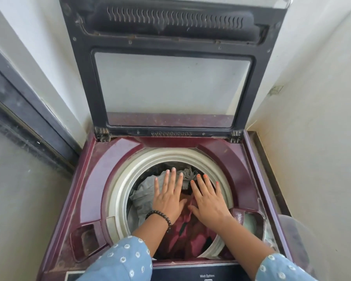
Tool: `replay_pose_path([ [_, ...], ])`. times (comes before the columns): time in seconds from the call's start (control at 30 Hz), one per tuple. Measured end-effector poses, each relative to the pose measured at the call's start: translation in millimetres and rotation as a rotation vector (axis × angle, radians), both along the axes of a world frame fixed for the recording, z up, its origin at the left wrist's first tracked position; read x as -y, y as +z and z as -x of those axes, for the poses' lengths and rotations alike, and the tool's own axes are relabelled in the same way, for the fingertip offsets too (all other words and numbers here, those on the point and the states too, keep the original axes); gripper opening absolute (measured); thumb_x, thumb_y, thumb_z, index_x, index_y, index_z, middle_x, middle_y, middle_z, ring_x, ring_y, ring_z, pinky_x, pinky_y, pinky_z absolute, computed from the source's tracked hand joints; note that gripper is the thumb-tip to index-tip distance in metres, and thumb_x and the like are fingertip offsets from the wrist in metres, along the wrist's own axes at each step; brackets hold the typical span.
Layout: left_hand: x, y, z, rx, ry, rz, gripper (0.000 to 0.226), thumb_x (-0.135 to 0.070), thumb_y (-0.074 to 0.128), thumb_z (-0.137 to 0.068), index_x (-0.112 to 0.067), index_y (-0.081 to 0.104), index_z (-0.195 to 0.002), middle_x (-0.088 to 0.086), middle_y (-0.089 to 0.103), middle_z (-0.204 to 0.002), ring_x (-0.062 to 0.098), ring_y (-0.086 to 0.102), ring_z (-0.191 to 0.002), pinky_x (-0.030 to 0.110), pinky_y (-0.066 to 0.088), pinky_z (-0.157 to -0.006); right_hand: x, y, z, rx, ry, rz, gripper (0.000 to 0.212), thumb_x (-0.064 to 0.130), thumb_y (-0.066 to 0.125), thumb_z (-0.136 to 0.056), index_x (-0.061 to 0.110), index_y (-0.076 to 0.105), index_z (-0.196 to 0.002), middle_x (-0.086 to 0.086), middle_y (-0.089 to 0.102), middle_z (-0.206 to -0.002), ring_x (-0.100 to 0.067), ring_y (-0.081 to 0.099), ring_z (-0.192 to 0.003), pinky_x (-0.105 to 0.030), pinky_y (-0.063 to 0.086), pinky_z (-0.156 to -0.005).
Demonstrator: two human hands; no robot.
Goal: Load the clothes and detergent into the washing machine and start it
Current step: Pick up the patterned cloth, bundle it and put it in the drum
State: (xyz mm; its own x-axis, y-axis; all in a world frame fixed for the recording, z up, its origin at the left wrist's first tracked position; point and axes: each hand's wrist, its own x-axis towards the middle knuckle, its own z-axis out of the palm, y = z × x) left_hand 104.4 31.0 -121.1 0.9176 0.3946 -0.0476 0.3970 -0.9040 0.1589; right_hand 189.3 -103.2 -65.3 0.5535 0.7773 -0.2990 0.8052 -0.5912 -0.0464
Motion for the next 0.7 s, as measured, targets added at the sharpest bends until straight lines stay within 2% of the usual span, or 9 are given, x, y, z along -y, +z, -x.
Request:
replay_pose_path([
  [0.1,-4.9,7.5,8.4,-0.006,0.024,-0.038,0.080,-0.057,0.034,-0.086,-0.013,0.022,-0.152,0.014,0.022,-0.160,0.026,-0.002,-0.149,0.056,-0.001,-0.116,6.8,-1.7,3.1,0.030,0.007,-0.029,0.080,0.055,0.055,-0.089,0.014,0.029,-0.152,-0.014,0.028,-0.159,-0.030,0.010,-0.147,-0.056,0.012,-0.113],
  [0.13,-5.7,10.8,10.8,-0.008,0.025,-0.043,0.080,-0.057,0.032,-0.085,-0.012,0.026,-0.150,0.015,0.027,-0.158,0.026,0.003,-0.149,0.057,0.001,-0.116,8.8,-1.3,4.5,0.041,0.007,-0.046,0.080,0.056,0.054,-0.089,0.015,0.029,-0.152,-0.013,0.029,-0.159,-0.030,0.012,-0.147,-0.056,0.012,-0.112],
  [0.27,-4.1,21.3,16.9,0.059,0.017,-0.115,0.076,-0.056,0.032,-0.087,-0.012,0.026,-0.149,0.014,0.032,-0.156,0.025,0.006,-0.148,0.055,0.003,-0.116,16.2,7.3,4.9,0.068,0.015,-0.129,0.076,0.056,0.035,-0.097,0.024,0.001,-0.156,-0.010,-0.005,-0.164,-0.031,-0.011,-0.149,-0.053,-0.012,-0.111],
  [0.37,0.6,30.2,18.2,0.071,0.022,-0.137,0.074,-0.055,0.031,-0.090,-0.011,0.026,-0.149,0.014,0.031,-0.157,0.024,0.007,-0.148,0.054,0.003,-0.117,21.2,14.3,6.4,0.081,-0.005,-0.153,0.078,0.065,0.011,-0.089,0.027,-0.011,-0.153,-0.007,-0.012,-0.162,-0.028,-0.023,-0.144,-0.051,-0.017,-0.110],
  [0.43,4.8,32.8,20.3,0.081,0.010,-0.158,0.074,-0.055,0.031,-0.090,-0.012,0.025,-0.150,0.013,0.029,-0.158,0.024,0.007,-0.148,0.054,0.003,-0.117,25.1,18.0,8.0,0.055,-0.033,-0.157,0.078,0.069,0.009,-0.090,0.026,-0.012,-0.151,-0.005,-0.013,-0.160,-0.028,-0.025,-0.142,-0.051,-0.019,-0.113],
  [0.5,7.1,33.0,21.7,0.095,-0.006,-0.183,0.075,-0.055,0.030,-0.090,-0.012,0.023,-0.151,0.012,0.022,-0.161,0.023,0.006,-0.149,0.054,0.005,-0.117,27.5,26.5,10.7,0.053,-0.075,-0.143,0.078,0.071,0.012,-0.093,0.023,0.008,-0.155,-0.009,0.007,-0.162,-0.029,-0.008,-0.146,-0.054,-0.008,-0.118],
  [0.57,12.2,34.1,21.4,0.101,-0.021,-0.203,0.075,-0.056,0.029,-0.091,-0.014,0.018,-0.152,0.010,0.009,-0.163,0.024,0.005,-0.150,0.054,0.004,-0.118,34.2,28.1,13.2,0.023,-0.121,-0.140,0.076,0.069,0.025,-0.093,0.019,0.039,-0.148,-0.011,0.040,-0.153,-0.027,0.023,-0.143,-0.056,0.014,-0.109],
  [0.63,20.9,37.5,18.2,0.102,-0.023,-0.206,0.075,-0.055,0.029,-0.091,-0.014,0.018,-0.153,0.009,0.006,-0.163,0.024,0.007,-0.150,0.054,0.005,-0.117,40.5,27.4,14.7,0.039,-0.121,-0.159,0.075,0.068,0.032,-0.089,0.019,0.048,-0.143,-0.010,0.049,-0.147,-0.026,0.034,-0.139,-0.057,0.022,-0.108],
  [0.7,33.4,42.2,13.1,0.115,-0.023,-0.202,0.074,-0.052,0.031,-0.090,-0.013,0.025,-0.152,0.011,0.015,-0.163,0.025,0.010,-0.149,0.054,0.007,-0.116,47.8,29.8,13.6,0.081,-0.113,-0.187,0.075,0.069,0.033,-0.087,0.019,0.052,-0.141,-0.010,0.050,-0.146,-0.026,0.037,-0.139,-0.059,0.030,-0.111],
])
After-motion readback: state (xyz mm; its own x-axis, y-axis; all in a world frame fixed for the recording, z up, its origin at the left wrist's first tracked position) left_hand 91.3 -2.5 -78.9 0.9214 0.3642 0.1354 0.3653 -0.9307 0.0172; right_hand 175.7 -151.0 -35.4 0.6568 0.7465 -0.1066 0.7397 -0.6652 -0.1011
